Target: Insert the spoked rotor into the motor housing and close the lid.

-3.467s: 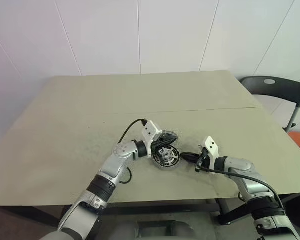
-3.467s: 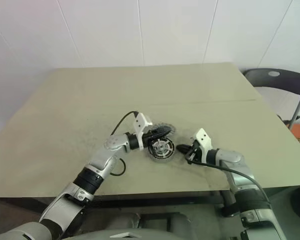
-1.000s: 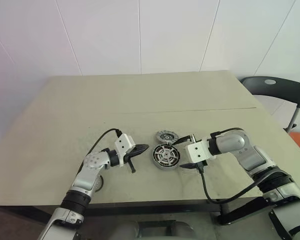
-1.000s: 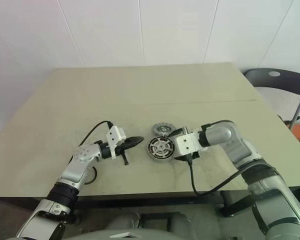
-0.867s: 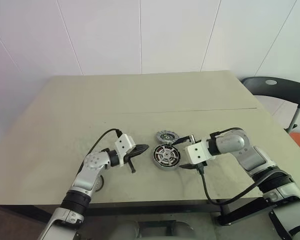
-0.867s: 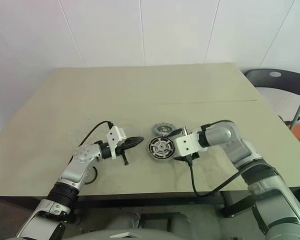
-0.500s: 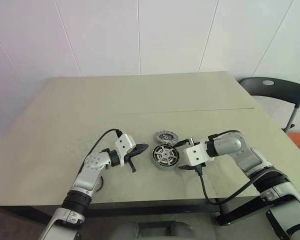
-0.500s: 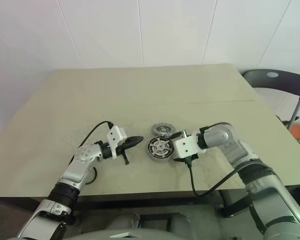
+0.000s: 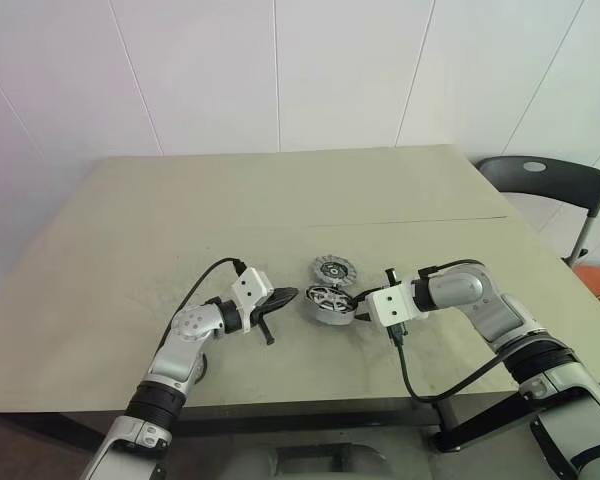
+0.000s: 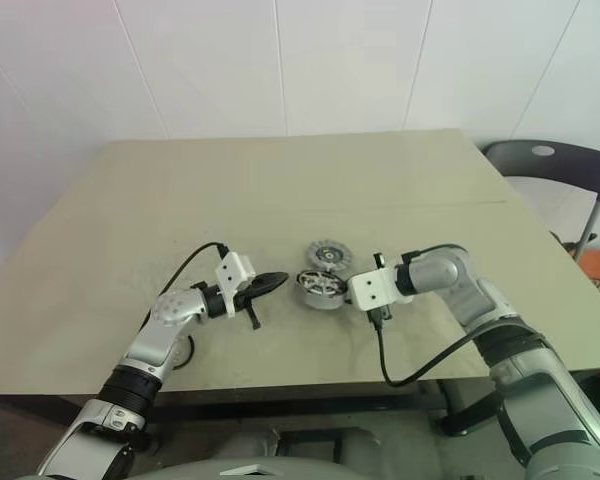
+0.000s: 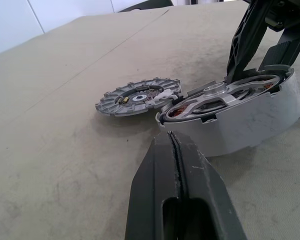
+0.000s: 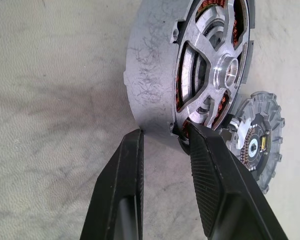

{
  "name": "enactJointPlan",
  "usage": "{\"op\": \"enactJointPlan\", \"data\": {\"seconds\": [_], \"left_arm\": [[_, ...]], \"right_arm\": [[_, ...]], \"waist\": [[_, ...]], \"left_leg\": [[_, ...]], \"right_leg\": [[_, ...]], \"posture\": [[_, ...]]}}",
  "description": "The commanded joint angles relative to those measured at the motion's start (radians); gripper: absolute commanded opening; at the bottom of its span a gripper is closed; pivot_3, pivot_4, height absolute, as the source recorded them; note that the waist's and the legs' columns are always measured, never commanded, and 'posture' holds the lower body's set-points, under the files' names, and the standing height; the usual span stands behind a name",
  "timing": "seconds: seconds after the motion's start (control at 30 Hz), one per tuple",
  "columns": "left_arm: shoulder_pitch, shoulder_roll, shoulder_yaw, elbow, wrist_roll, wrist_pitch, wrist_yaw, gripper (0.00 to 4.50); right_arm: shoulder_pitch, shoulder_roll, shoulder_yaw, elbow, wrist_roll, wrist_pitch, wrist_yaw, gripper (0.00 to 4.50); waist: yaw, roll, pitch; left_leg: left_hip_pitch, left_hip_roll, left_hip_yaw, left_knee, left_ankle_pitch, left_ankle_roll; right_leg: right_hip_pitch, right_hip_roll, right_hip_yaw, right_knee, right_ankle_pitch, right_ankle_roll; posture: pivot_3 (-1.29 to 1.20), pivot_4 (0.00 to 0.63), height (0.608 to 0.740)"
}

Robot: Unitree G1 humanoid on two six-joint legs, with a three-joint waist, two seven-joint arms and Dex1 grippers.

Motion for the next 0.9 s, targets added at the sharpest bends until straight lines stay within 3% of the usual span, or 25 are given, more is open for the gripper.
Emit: {"op": "enactJointPlan", "data": {"seconds": [0.03,0.43,0.7,0.9], "left_arm": [[-0.026,-0.001,0.006,-0.009,0.005,-0.012,0.005,0.0],[-0.032,-0.003,0.0,0.011,0.031,-0.013,0.015,0.0],[-0.042,-0.007,-0.001,0.021,0.037,-0.017,0.02,0.0],[-0.036,-0.008,-0.003,0.018,0.04,-0.016,0.024,0.0]], "right_arm": [[0.009,0.002,0.01,-0.021,0.002,0.015,0.025,0.96],[0.051,-0.017,0.02,-0.105,0.063,0.054,0.117,0.96],[0.019,-0.006,0.02,-0.087,0.041,0.058,0.112,3.52],[0.013,0.0,0.024,-0.074,0.028,0.051,0.095,3.52]], "waist": [[0.0,0.0,0.0],[0.002,0.0,0.0],[0.001,0.0,0.0],[0.001,0.0,0.0]], "left_leg": [[0.0,0.0,0.0,0.0,0.0,0.0],[-0.002,0.0,0.0,-0.001,0.0,0.0],[-0.006,0.0,0.0,0.001,0.0,0.0],[-0.006,0.0,0.0,0.0,-0.001,-0.001]], "right_leg": [[0.0,0.0,0.0,0.0,0.0,0.0],[-0.001,0.0,0.0,-0.001,0.0,0.0],[-0.004,0.0,0.0,-0.001,0.0,0.0],[-0.005,0.0,-0.001,-0.001,0.0,0.001]], "posture": [[0.0,0.0,0.74],[0.0,0.0,0.74],[0.0,0.0,0.74],[0.0,0.0,0.74]]}}
